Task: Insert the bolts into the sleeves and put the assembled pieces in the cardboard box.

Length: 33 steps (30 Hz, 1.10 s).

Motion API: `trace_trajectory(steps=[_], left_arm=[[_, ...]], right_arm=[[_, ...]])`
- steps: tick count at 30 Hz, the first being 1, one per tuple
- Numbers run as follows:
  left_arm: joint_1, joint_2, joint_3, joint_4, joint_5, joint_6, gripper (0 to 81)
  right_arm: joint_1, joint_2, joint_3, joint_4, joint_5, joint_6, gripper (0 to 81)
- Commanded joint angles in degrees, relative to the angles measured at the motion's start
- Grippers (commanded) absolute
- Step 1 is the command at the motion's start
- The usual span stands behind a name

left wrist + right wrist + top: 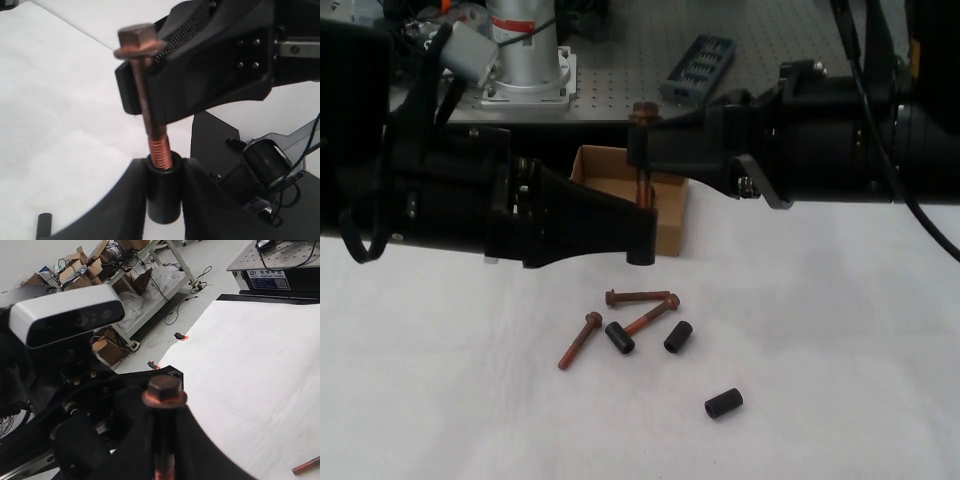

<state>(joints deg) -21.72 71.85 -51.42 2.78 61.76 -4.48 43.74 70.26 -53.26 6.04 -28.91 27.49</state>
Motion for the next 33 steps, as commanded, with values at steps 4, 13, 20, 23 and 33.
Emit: trace_trajectory(steps=[4,13,20,23,33], left_arm=[[0.4,-0.7,-1.1,-4.6,-3.7,0.2,0.6],[0.4,-0.7,-1.1,-5.3,-4.6,0.2,0.6],[0.4,-0.7,-1.1,-9.8,-5.0,0.2,0.6],[0.4,-0.7,-1.1,-9.8,-5.0,-1.1,0.6],[0.4,-0.7,-1.1,-9.8,-5.0,-1.5,0.6]], right_arm=[[1.1,-0.3,0.5,4.3,-6.3,-1.4,2.9],[1.1,-1.3,0.5,8.2,-5.9,-2.8,2.9],[1.1,-1.4,0.5,8.4,-6.4,-3.3,2.9],[1.1,-1.4,0.5,8.7,-6.4,-3.3,2.9],[1.1,-1.4,0.5,8.7,-6.0,-1.0,32.5]])
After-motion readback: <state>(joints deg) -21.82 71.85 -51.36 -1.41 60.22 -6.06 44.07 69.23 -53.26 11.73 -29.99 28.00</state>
